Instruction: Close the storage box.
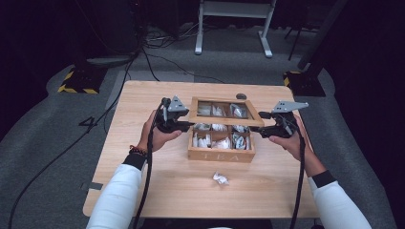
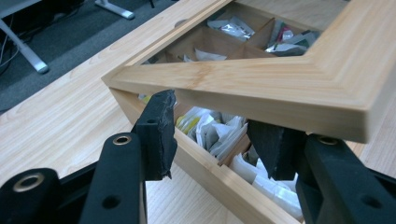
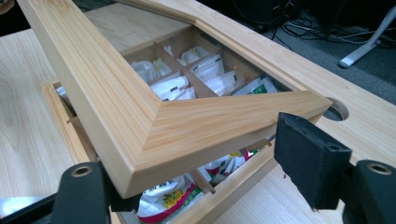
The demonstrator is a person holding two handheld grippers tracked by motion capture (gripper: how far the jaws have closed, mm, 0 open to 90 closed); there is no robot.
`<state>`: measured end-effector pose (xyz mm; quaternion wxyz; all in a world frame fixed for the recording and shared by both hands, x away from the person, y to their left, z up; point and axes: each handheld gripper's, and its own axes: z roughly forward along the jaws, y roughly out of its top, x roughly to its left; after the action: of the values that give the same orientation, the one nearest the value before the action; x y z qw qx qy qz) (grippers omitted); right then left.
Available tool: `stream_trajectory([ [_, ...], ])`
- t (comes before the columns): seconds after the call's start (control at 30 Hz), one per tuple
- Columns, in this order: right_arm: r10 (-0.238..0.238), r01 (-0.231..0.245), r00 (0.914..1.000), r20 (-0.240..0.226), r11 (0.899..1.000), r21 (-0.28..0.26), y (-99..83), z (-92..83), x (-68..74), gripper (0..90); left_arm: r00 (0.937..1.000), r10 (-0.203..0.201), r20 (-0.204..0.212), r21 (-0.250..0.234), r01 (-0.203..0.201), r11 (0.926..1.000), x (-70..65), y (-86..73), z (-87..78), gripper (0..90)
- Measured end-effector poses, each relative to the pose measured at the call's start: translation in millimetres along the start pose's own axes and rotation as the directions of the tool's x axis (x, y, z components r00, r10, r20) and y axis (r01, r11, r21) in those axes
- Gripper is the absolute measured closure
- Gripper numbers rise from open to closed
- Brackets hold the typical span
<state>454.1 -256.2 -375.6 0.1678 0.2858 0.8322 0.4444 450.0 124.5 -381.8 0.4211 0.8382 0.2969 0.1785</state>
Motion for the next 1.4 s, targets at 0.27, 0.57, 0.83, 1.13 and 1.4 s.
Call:
stream_trajectory([
  [0.27,-0.010,0.010,0.9999,0.004,1.000,0.014,-7.0,-0.7,5.3,29.4,1.0000,-0.002,-0.005,0.011,0.002,0.9999,0.1,-8.6,-0.1,52.1],
  [0.57,-0.013,0.012,0.9999,0.007,0.999,0.031,-22.3,-0.5,17.3,28.9,0.9994,0.032,-0.013,0.032,-0.032,0.9990,-7.4,-22.1,4.0,52.8],
  [0.83,-0.004,0.005,0.9998,-0.019,0.999,0.042,-29.8,-1.2,21.5,27.5,0.9982,0.049,0.034,0.031,-0.050,0.9983,-11.8,-32.2,2.1,50.5],
  [1.13,0.019,-0.016,0.9981,-0.058,0.999,0.045,-39.2,0.0,22.3,26.3,0.9944,0.064,0.084,0.043,-0.068,0.9968,-18.0,-40.9,1.0,41.1],
  [1.4,0.010,-0.005,0.9977,-0.068,0.997,0.077,-44.7,3.7,24.4,25.6,0.9926,0.070,0.099,0.057,-0.076,0.9955,-27.7,-40.7,4.0,32.1],
])
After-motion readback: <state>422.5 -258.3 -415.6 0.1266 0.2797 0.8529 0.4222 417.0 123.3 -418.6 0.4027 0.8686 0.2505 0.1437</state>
